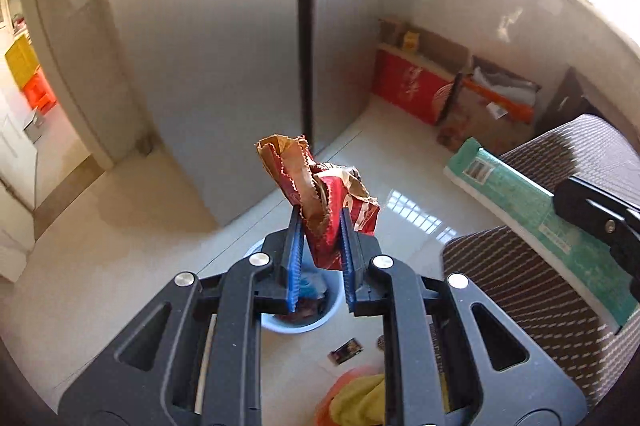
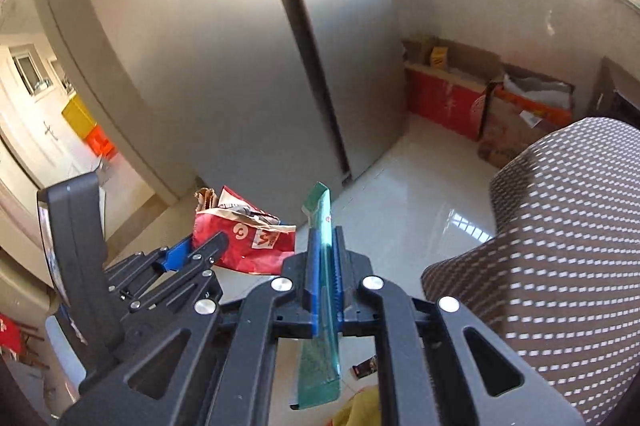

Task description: Collect trash

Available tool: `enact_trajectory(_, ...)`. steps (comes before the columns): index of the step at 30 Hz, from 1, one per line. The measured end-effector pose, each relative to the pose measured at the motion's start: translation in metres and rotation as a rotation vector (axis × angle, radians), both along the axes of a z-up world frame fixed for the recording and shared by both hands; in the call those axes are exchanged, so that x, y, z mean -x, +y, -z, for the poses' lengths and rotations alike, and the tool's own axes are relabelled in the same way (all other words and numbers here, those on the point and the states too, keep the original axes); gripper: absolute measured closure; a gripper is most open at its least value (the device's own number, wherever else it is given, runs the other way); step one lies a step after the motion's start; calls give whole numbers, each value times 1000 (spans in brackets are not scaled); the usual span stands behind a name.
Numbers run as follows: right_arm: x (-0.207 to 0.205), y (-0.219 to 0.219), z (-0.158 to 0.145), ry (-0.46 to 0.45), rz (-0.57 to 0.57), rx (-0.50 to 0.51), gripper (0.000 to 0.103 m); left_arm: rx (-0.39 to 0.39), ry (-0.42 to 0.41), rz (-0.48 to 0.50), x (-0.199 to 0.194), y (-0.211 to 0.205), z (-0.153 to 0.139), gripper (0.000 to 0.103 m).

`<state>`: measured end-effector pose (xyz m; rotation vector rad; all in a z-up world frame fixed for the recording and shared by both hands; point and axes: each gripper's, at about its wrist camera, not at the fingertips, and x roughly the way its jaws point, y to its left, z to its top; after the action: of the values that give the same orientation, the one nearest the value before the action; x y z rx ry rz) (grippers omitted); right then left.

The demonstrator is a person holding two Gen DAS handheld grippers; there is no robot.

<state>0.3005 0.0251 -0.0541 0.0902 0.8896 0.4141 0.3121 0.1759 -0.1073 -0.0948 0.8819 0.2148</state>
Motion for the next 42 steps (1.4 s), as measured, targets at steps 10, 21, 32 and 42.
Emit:
enact_trajectory(10, -21, 29, 50, 94, -24, 64, 97, -8, 101, -160, 2, 57, 53, 51)
enact_trajectory(21, -42, 99, 101, 225, -91, 48, 42, 48, 134, -294, 49, 109, 66, 44)
enact_trajectory(32, 6, 93, 87, 166, -174, 73, 42, 47, 131, -315, 89, 108, 58, 37)
enact_trajectory(42, 69, 17, 41, 22, -97, 43, 42, 33, 43, -180, 116, 41, 22, 35)
